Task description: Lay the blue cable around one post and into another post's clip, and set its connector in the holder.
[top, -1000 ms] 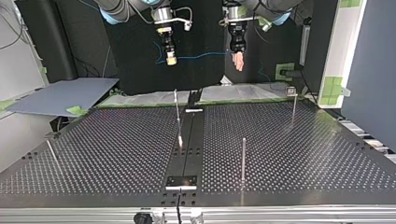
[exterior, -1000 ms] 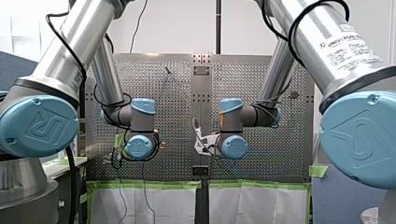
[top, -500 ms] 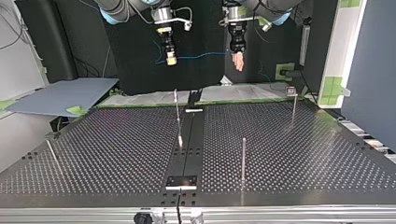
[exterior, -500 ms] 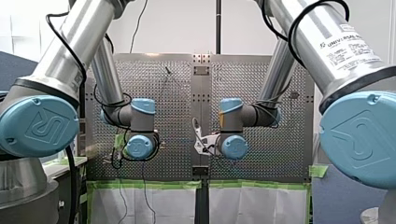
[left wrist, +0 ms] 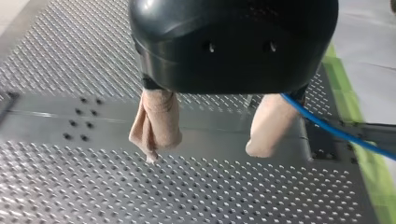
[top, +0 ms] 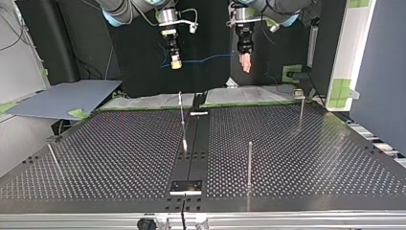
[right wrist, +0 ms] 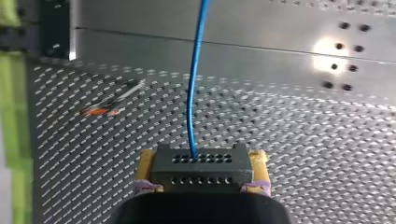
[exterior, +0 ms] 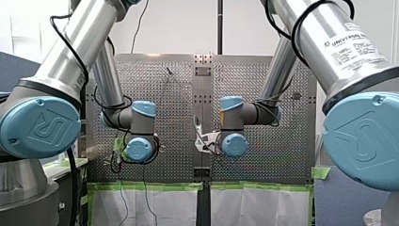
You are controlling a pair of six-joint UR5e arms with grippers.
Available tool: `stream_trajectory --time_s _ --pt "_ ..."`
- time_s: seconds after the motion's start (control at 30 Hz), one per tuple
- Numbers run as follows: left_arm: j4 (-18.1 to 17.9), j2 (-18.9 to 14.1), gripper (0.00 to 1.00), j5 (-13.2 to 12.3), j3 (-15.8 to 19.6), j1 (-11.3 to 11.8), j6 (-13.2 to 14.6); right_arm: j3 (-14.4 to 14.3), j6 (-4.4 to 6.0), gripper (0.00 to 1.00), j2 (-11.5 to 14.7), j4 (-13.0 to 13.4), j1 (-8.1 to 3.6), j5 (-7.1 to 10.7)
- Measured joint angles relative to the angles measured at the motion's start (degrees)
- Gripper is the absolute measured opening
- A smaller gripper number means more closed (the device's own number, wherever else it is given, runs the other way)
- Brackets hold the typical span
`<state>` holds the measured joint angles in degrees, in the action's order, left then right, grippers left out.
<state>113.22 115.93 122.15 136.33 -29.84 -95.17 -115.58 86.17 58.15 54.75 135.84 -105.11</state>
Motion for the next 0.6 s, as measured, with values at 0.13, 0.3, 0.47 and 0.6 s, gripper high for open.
stream_trajectory --time_s 0.13,0.3,0.47,0.6 --pt "2.0 -0.6 1.00 -0.3 -0.2 1.6 -2.0 1.6 2.51 0.00 2.5 -2.5 0.30 0.22" --pt "4.9 -3.3 1.00 -0.3 -0.5 2.7 -4.5 2.0 5.53 0.00 5.5 -5.5 0.17 2.48" --pt "7.9 -6.2 1.00 0.4 -2.2 3.2 -6.7 3.5 8.65 0.00 8.7 -8.7 -0.16 3.90" --pt "10.1 -8.4 1.00 1.5 -4.2 3.5 -8.3 5.6 9.73 0.00 11.2 -11.2 -0.40 4.04"
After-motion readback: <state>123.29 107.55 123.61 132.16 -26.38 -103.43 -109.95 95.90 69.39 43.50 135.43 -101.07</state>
